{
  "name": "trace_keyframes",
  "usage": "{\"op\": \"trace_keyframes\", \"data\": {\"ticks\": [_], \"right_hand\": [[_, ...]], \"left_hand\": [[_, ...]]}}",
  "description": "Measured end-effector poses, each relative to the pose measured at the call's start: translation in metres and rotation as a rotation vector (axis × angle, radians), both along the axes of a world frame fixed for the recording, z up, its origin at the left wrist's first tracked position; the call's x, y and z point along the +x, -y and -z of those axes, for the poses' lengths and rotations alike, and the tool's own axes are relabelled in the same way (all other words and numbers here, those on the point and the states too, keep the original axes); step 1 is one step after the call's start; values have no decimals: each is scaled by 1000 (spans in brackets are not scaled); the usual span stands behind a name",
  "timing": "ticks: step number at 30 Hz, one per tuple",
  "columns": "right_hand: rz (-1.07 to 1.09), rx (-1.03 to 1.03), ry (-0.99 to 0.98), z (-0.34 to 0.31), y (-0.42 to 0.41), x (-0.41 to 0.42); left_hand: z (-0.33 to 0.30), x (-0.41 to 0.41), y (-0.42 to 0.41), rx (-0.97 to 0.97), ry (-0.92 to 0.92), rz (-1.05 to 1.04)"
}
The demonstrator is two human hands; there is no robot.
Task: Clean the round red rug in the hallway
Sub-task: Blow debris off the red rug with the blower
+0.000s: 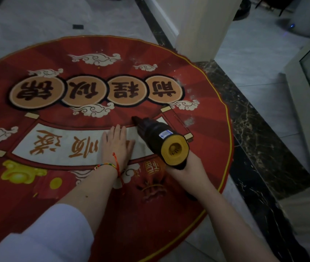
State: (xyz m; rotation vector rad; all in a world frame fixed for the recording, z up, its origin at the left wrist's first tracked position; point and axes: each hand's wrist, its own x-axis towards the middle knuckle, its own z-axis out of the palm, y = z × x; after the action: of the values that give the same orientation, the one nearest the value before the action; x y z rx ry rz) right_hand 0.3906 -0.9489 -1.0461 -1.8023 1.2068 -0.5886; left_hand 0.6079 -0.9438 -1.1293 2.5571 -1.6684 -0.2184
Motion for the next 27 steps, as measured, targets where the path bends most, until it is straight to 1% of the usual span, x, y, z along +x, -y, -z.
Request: {"op": "trace_keyframes", "data": {"ticks": [7,14,20,27], "right_hand": [[-28,11,7,0,-20,-22],[25,-26,9,-7,-5,13],[102,-21,-14,-11,-30,-22],[119,-33,-24,-13,-8,-3]], "left_hand": [[-4,4,-3,23,3,15],[-6,2,-3,23,-15,16],[-5,6,3,44,-8,58],[-6,6,5,22,-46,63]]}}
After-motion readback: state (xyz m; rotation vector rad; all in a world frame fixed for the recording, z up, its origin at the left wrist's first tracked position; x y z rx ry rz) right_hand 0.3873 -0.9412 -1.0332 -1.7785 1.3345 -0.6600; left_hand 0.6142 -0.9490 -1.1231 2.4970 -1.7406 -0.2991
